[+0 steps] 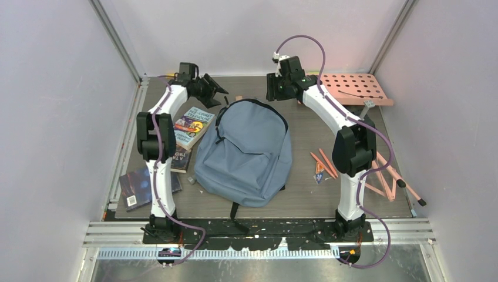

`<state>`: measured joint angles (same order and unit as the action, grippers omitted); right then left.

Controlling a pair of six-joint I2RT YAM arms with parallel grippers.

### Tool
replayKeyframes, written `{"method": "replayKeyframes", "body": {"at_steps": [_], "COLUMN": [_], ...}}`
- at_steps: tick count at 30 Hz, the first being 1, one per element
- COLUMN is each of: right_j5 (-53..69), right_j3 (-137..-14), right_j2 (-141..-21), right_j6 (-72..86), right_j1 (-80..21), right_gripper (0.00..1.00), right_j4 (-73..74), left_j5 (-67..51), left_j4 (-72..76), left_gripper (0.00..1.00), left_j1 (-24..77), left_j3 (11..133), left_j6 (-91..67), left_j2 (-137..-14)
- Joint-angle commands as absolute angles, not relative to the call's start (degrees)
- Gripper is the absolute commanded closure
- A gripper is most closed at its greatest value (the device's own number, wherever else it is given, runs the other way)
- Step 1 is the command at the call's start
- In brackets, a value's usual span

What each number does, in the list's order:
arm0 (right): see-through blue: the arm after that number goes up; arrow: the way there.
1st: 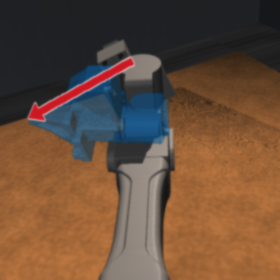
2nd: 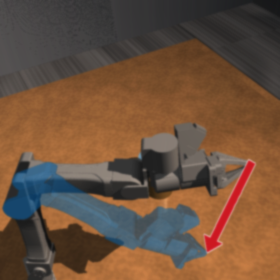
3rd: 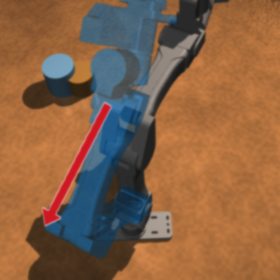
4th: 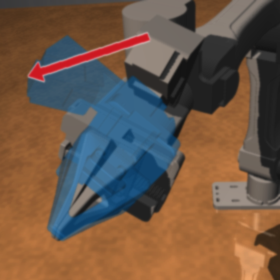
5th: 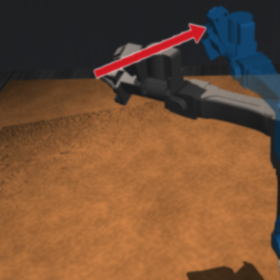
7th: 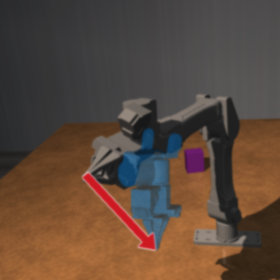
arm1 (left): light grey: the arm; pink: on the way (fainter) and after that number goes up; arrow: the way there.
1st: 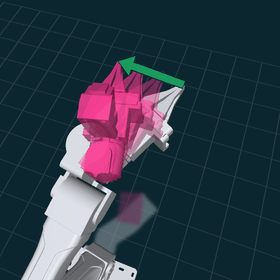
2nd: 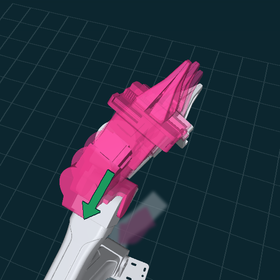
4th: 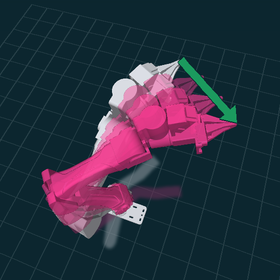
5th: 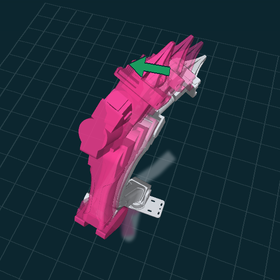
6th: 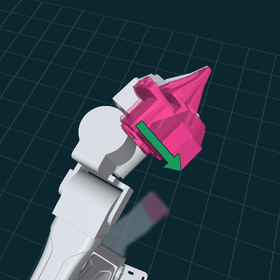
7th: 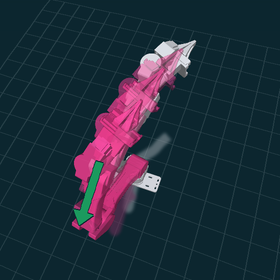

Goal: Pack the student bag
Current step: Unzip the student bag at the center of the board.

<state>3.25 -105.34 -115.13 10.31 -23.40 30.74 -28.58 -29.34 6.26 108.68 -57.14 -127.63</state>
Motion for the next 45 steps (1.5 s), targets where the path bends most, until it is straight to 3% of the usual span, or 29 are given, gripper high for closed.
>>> {"method": "replayKeyframes", "body": {"at_steps": [1,8,18,38,43,45], "right_j5": [1.91,0.71,0.92,2.0,4.0,4.79], "right_j3": [-105.75,-105.08,-103.72,-99.42,-101.84,-103.12], "right_j2": [-111.93,-111.15,-110.02,-107.1,-108.87,-109.44], "right_j6": [8.37,8.12,8.6,7.02,8.42,9.07], "right_j1": [-23.61,-23.63,-23.6,-23.61,-23.56,-23.45], "right_gripper": [0.47,0.49,0.55,0.75,0.75,0.67], "right_j4": [31.21,31.04,30.95,29.0,28.72,28.55], "left_j5": [-31.08,-30.15,-31.77,-37.73,-38.96,-39.56], "left_j4": [-26.04,-24.81,-21.14,-7.56,-7.62,-9.38], "left_gripper": [0.41,0.55,1.0,1.0,1.0,1.0], "left_j1": [7.04,8.94,9.63,16.15,19.11,19.74], "left_j3": [112.15,112.33,109.89,107.58,110.88,111.45], "left_j6": [-58.68,-58.57,-58.79,-56.48,-54.85,-53.11], "left_j2": [-130.2,-129.77,-128.21,-121.35,-123.43,-123.61]}}
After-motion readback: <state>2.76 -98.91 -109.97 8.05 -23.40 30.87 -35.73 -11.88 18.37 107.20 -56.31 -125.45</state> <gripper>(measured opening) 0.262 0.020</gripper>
